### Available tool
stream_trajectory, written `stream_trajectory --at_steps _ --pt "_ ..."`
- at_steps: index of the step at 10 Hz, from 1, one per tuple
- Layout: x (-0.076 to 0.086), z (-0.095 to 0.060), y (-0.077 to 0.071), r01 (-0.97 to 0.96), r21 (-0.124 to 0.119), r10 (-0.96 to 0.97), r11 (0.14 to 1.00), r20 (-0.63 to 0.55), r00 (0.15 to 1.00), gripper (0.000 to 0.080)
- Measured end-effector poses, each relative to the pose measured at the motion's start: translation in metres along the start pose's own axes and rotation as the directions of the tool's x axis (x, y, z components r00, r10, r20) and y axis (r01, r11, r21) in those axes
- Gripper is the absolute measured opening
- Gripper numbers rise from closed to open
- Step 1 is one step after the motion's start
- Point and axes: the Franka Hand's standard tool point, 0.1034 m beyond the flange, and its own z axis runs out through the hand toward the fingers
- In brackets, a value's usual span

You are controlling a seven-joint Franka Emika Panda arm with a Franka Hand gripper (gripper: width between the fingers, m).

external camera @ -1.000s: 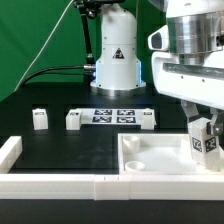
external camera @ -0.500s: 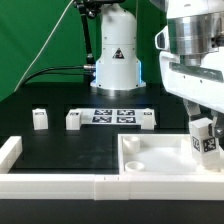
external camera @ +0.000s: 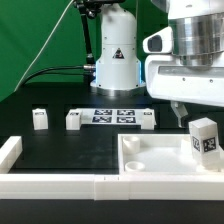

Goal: Assemble one leg

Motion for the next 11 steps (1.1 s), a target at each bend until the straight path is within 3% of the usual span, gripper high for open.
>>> stream_trajectory --at_steps 2,5,6,7,8,11 --pt "0.0001 0.0006 0.0004 0.276 -0.005 -0.276 0.961 -0.001 0.961 0.0648" --pt "-0.0027 0.0010 -0.0022 0.529 -0.009 -0.529 0.849 0.001 0.849 0.0648" --pt "-0.0018 0.0009 -0.0013 0.671 -0.012 -0.671 0.741 0.002 0.741 0.0648" --pt "-0.0013 0.0008 -0.0008 0.715 -0.011 -0.715 0.699 0.003 0.699 0.0648" --pt "-0.0015 0.0009 -0.0010 0.696 -0.010 -0.696 0.718 0.003 0.718 0.0648" --pt "-0.0013 0.0008 -0.0009 0.696 -0.010 -0.696 0.718 0.002 0.718 0.0290"
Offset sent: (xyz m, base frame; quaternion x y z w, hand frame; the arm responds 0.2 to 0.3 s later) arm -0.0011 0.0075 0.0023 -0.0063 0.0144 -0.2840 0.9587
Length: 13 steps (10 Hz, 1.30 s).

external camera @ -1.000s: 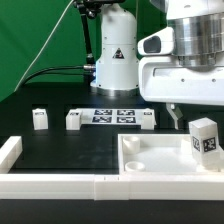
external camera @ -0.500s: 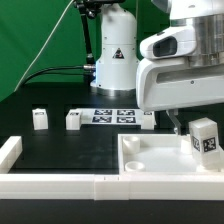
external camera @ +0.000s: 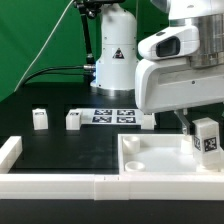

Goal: Assemble one leg

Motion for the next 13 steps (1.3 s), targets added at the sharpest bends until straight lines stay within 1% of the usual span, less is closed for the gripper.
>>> stream_trajectory --at_steps 3,4,5,6,8,10,11,12,13 --pt "0.0000 0.0000 0.0000 -0.041 0.000 0.041 0.999 0.000 0.999 0.0290" --pt "-0.0002 0.0002 -0.0004 -0.081 0.002 0.081 0.997 0.000 0.997 0.0290" --pt "-0.0004 0.0003 -0.0004 -0.252 0.000 0.252 0.968 0.001 0.968 0.0290" --pt "-0.0003 0.0004 -0.0003 -0.398 -0.001 0.398 0.917 -0.001 0.917 0.0290" --pt "-0.0004 0.0005 -0.0004 -0.586 -0.001 0.586 0.810 -0.001 0.810 0.0290" --pt "-0.0005 0.0007 -0.0008 -0.793 -0.003 0.793 0.609 -0.005 0.609 0.0291" --pt "-0.0004 0.0009 -0.0001 -0.852 0.000 0.852 0.524 -0.003 0.524 0.0291" --pt "-0.0002 0.0010 0.0001 -0.884 0.002 0.884 0.468 -0.003 0.468 0.0291" --pt "0.0005 0.0011 0.0005 -0.929 0.008 0.929 0.371 -0.004 0.371 0.0291"
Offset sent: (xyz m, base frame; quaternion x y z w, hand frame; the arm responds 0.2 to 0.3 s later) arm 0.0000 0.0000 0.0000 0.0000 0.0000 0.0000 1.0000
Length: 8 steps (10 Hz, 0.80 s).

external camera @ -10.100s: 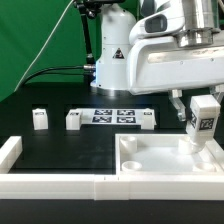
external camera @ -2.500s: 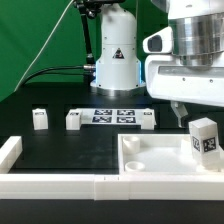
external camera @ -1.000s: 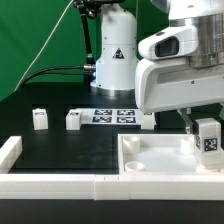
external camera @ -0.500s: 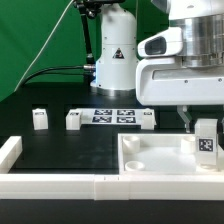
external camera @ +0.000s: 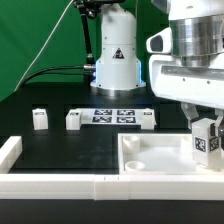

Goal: Assemble one leg

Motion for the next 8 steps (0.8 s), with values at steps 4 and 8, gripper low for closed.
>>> stream_trajectory --at_steps 4,8 --pt "0.0003 0.0000 0.0000 -0.121 0.002 0.121 0.993 0.004 0.993 0.0322" --pt "-0.0004 0.0001 -0.0002 0.147 0.002 -0.147 0.989 0.003 0.989 0.0636"
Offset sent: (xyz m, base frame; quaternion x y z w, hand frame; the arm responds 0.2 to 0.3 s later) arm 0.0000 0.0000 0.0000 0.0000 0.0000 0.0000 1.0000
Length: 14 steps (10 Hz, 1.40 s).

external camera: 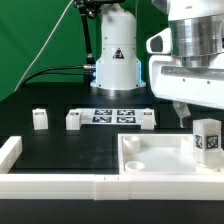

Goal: Assemble one leg

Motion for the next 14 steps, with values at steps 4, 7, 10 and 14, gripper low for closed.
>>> stream_trajectory --at_steps 4,7,10,14 --pt "0.0050 -0.0004 0.0025 0.478 0.000 -0.478 0.879 -0.001 0.879 0.0649" --pt "0.0022 0.0000 0.0007 0.704 -0.009 -0.704 0.710 -0.004 0.710 0.0649" --pt "-0.0014 0.0017 -0.0005 0.846 -0.028 -0.846 0.533 -0.009 0.533 0.0649" --pt "-0.0006 0.0017 -0.0001 0.835 -0.028 -0.835 0.550 -0.009 0.550 0.0521"
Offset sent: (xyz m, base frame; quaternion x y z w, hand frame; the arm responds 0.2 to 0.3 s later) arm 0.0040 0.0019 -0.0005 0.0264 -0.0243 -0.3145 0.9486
